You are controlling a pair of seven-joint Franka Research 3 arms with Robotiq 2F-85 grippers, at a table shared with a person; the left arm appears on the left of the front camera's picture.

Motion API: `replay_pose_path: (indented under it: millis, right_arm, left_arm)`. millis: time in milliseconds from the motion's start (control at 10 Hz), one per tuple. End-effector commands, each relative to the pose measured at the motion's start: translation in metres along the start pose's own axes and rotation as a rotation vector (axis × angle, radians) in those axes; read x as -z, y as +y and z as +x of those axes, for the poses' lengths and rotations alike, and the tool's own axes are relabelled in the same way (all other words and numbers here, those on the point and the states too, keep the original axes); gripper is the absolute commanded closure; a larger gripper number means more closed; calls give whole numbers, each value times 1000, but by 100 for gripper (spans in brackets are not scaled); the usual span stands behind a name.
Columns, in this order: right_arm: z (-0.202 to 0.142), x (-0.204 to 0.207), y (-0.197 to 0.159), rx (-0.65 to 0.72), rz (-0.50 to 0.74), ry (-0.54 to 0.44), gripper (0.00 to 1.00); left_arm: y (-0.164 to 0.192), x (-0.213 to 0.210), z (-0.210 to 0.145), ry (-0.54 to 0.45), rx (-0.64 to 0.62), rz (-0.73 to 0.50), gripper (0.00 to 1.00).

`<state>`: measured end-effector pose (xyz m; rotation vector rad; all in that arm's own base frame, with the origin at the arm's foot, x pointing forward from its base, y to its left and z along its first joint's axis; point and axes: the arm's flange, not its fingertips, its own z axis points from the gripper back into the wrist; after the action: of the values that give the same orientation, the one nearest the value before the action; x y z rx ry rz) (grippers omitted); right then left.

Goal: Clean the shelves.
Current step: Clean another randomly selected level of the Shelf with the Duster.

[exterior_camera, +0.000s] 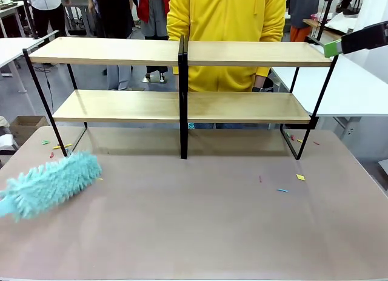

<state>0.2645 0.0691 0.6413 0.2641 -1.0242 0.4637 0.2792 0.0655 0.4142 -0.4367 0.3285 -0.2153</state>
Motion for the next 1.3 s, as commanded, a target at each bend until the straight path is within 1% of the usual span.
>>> replay_pose_path:
  millis: [0,100,200,300,400,500,600,700,800,900,1000,1100,1200]
  right_arm:
    - [0,0,-1,4,3,-3,0]
    - [0,0,-1,4,3,-3,0]
    - [0,0,-1,4,3,-3,0]
    - [0,0,-1,4,3,-3,0]
    - [0,0,-1,4,3,-3,0]
    - [0,0,-1,4,3,-3,0]
    - [0,0,-1,4,3,-3,0]
    - [0,0,-1,4,3,-3,0]
    - [0,0,-1,4,3,-3,0]
    - [0,0,-1,4,3,-3,0]
    - [0,0,-1,4,3,-3,0]
    - [0,0,-1,4,3,-3,0]
    - [0,0,-1,4,3,-3,0]
  left_arm:
    - [7,0,-65,123,135,-41,88]
    - [11,-11,-77,33,137,-60,88]
    - [14,-23,-85,-85,180,-101,88]
    - [18,-38,-90,-234,273,-147,88]
    - [19,-45,-95,-314,377,-181,88]
    - [21,-49,-97,-291,538,-245,88]
    - [25,-55,-99,-225,648,-300,88]
    - [28,-56,-102,-173,768,-313,88]
    - [31,-57,-106,-98,944,-319,88]
    - [37,-60,-112,-65,1144,-299,88]
    - [46,-68,-117,-78,1290,-319,88]
    - [51,-78,-121,-134,1385,-332,88]
    - [57,-92,-124,-195,1400,-262,88]
